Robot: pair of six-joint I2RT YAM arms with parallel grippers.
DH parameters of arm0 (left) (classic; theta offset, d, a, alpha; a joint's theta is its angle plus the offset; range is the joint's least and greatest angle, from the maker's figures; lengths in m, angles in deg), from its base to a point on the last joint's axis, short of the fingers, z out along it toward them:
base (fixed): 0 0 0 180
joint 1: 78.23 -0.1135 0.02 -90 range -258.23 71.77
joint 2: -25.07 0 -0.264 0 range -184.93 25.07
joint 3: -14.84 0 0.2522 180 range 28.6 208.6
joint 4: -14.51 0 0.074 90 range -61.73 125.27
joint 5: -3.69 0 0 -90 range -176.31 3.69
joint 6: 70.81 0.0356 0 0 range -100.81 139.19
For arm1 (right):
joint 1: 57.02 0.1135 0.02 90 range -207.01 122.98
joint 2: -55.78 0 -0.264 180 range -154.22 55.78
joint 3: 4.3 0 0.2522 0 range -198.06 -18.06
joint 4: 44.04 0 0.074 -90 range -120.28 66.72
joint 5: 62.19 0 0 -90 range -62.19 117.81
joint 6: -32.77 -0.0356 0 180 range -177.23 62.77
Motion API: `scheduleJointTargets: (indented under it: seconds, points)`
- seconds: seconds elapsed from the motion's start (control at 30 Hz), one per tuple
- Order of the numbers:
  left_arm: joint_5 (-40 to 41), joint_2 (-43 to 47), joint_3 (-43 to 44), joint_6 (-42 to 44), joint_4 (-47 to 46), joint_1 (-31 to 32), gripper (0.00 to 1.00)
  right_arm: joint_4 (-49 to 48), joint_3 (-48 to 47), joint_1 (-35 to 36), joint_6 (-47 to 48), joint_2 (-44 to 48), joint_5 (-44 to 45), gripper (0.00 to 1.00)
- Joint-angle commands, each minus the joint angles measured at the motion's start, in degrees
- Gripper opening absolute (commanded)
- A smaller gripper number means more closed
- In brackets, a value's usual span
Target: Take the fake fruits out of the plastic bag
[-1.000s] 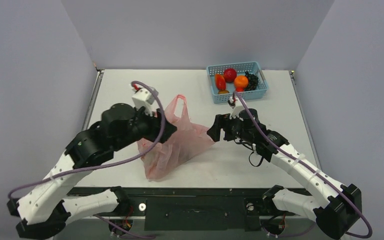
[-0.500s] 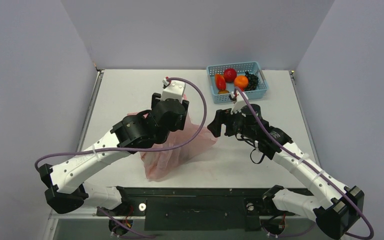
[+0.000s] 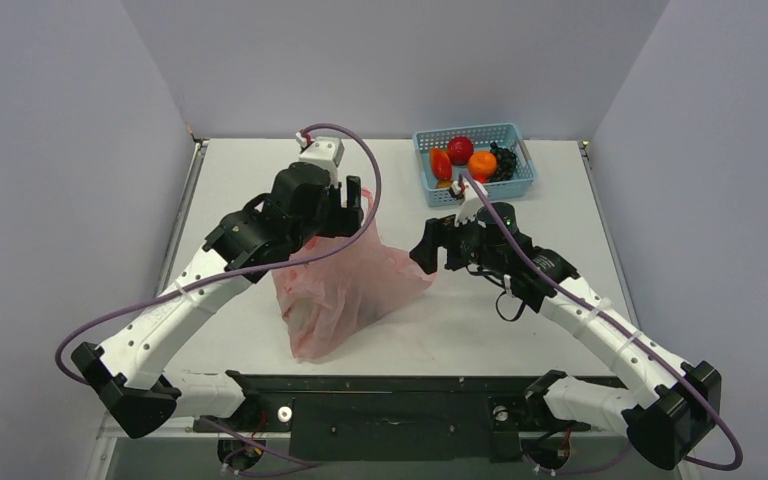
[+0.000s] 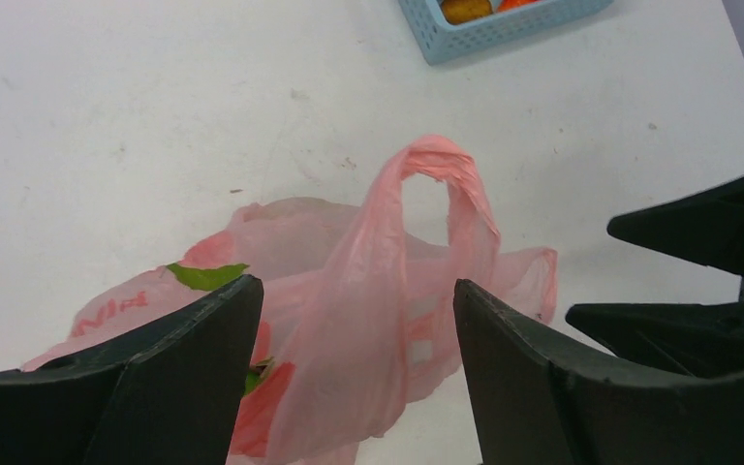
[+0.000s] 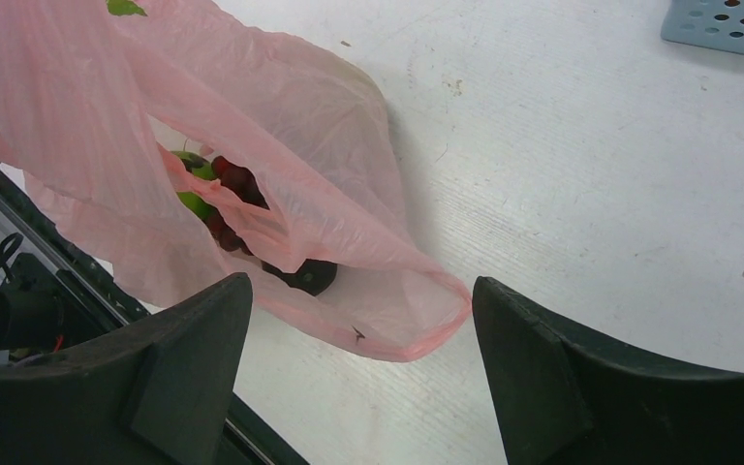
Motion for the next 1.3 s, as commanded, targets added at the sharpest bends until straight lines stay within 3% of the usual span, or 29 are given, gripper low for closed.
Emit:
scheduleJointTargets:
  seconds: [0.0, 0.1, 0.17, 0.2, 0.3, 0.57, 0.7, 0.77, 1.0, 1.27]
  points:
    - [-12.31, -1.21, -1.40, 0.58, -3.49, -0.06, 0.66, -1.29, -2.83, 0.18, 1.05, -0.47, -1.38, 0.80]
    - [-18.75, 0.57, -4.98, 2.07, -7.46, 0.06, 0.52, -1.29, -2.87, 0.19, 1.50, -1.03, -2.56, 0.80]
    - [-21.54, 3.22, -7.79, 1.82, -9.07, 0.07, 0.29, -1.13, -3.04, 0.26, 2.09, -1.54, -3.55, 0.79]
    - [-23.34, 5.44, -9.02, 1.55, -10.15, -0.02, 0.13, -1.01, -3.09, 0.26, 2.23, -1.65, -3.69, 0.79]
    - [-29.20, 10.96, -15.95, 0.60, -14.13, -0.10, 0.00, -1.11, -3.74, 0.75, 1.17, -2.06, -4.17, 0.78]
    - [-45.02, 23.44, -29.77, 3.19, -22.70, -0.31, 0.00, -10.29, 1.14, 12.17, 2.22, 0.54, 2.82, 0.77]
    - [-47.32, 26.01, -31.99, 6.05, -22.63, -0.52, 0.00, -12.96, 1.49, 15.41, 3.61, -1.97, 0.67, 0.65]
    - [-47.61, 26.17, -31.98, 7.46, -21.14, -0.64, 0.00, -13.75, 1.64, 17.37, 4.36, -3.33, 3.71, 0.62]
    - [-49.04, 26.18, -32.83, 8.51, -19.47, -0.95, 0.00, -26.33, 6.59, 20.93, 8.32, -7.16, 14.95, 0.74]
    - [-51.59, 28.31, -34.94, 8.15, -19.97, -1.09, 0.00, -31.74, 4.38, 25.57, 19.52, -12.38, 34.70, 0.80]
